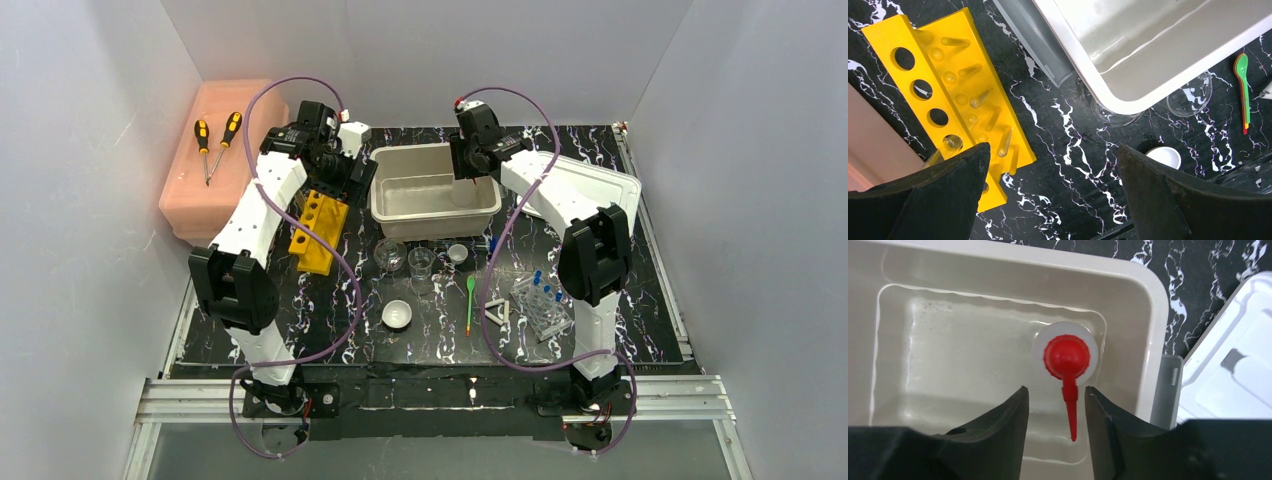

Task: Organize the chemistry lab equipment
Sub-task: Place the chemistry item in the storage box, then move the test tube rack to the center of the board.

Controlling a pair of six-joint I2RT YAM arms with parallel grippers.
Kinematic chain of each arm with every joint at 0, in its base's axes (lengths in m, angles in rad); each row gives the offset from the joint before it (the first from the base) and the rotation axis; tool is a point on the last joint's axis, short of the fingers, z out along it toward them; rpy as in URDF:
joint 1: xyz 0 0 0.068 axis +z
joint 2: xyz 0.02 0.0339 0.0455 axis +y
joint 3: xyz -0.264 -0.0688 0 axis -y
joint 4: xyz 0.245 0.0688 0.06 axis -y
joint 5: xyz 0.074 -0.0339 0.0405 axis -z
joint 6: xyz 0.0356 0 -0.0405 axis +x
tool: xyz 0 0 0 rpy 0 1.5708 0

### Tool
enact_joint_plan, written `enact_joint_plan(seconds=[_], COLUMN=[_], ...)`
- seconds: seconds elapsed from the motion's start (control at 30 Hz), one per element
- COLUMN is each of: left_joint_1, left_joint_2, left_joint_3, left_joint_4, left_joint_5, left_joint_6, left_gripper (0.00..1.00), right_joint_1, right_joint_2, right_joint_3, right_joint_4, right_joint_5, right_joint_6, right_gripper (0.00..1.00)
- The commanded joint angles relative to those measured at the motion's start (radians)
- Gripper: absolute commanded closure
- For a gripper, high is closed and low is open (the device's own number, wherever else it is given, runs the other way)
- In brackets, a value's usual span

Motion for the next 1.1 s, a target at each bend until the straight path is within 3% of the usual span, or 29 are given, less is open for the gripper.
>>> enact_joint_plan(seconds=[0.0,0.1,0.3,0.53,0.73,0.87,1.0,1.07], left_joint_1=[-0.004,-0.004,-0.004,0.000,0.000,-0.001,-0.001,-0.001], left_joint_2=[-0.075,-0.073,-0.078,-0.083,-0.087,-0.090,-0.089,-0.089], left_joint_3=[-0.012,-0.009,-0.004,-0.005,-0.003,0.000,-0.004,-0.007], left_joint_4=[-0.009,-0.016,-0.019,-0.023,-0.023,-0.024,-0.023,-0.024], left_joint_5=[-0.022,-0.024,-0.041,-0.058,-0.049,-0.043,-0.041,-0.041], left_joint_6=[0.015,0.016,0.018,0.020,0.017,0.017,0.018,0.018], left_gripper=[0.02,0.02,0.02,0.02,0.02,0.02,0.02,0.02], right_joint_1=[-0.002,-0.001,0.000,0.000,0.000,0.000,0.000,0.000], right_joint_2=[-0.013,-0.060,-0.204,-0.474,-0.722,-0.832,-0.879,-0.897], right_joint_3=[0.042,0.037,-0.009,-0.331,-0.648,-0.788,-0.888,-0.935], right_joint_4=[0.066,0.082,0.070,0.026,-0.062,-0.134,-0.178,-0.184], right_joint_5=[0.006,0.015,-0.003,-0.087,-0.149,-0.169,-0.182,-0.185], right_joint_6=[-0.004,-0.001,0.033,0.123,0.225,0.264,0.281,0.288], right_gripper=[0.41,0.33,0.38,0.56,0.67,0.73,0.90,0.91])
